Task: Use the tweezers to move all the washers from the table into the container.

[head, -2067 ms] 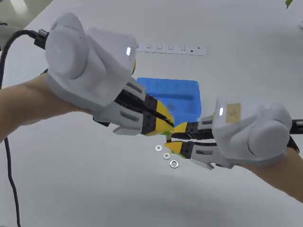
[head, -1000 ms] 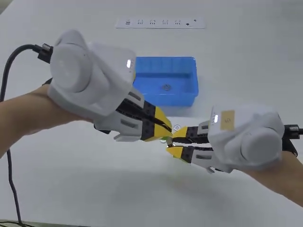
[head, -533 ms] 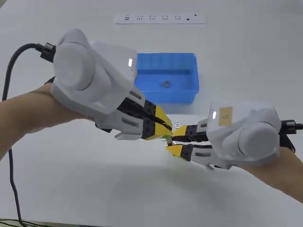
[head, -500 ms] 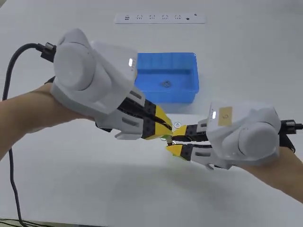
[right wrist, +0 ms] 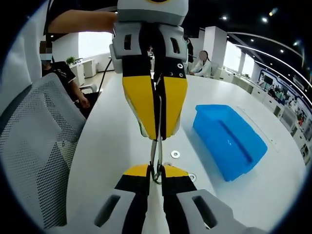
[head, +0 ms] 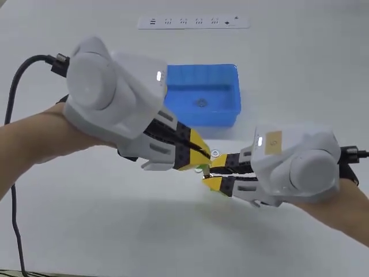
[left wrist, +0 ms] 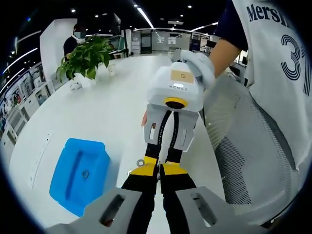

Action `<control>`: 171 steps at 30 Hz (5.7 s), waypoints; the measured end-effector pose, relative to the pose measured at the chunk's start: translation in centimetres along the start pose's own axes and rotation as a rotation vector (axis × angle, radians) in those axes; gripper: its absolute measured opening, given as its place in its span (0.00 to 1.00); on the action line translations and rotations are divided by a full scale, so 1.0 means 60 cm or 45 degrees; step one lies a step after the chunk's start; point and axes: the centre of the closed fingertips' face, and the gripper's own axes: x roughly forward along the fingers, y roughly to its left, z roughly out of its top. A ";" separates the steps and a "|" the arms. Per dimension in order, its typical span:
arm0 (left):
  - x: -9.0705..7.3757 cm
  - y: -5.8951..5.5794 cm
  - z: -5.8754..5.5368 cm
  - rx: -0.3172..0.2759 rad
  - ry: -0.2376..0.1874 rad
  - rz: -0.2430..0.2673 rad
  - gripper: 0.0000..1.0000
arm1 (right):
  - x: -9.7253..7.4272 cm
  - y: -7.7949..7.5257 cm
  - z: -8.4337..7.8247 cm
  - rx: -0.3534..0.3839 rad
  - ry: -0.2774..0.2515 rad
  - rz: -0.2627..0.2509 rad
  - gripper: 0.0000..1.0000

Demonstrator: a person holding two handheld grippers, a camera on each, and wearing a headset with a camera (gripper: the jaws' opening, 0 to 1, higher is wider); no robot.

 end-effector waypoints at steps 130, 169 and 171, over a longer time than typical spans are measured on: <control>-0.090 0.237 0.008 0.020 -0.064 0.177 0.07 | 0.054 -0.243 0.099 -0.118 -0.023 -0.177 0.10; -0.080 0.023 0.033 -0.027 -0.079 0.146 0.07 | -0.012 -0.031 0.087 -0.154 -0.028 -0.078 0.10; -0.077 0.022 0.030 -0.042 -0.087 0.145 0.07 | -0.011 -0.026 0.082 -0.157 -0.023 -0.074 0.10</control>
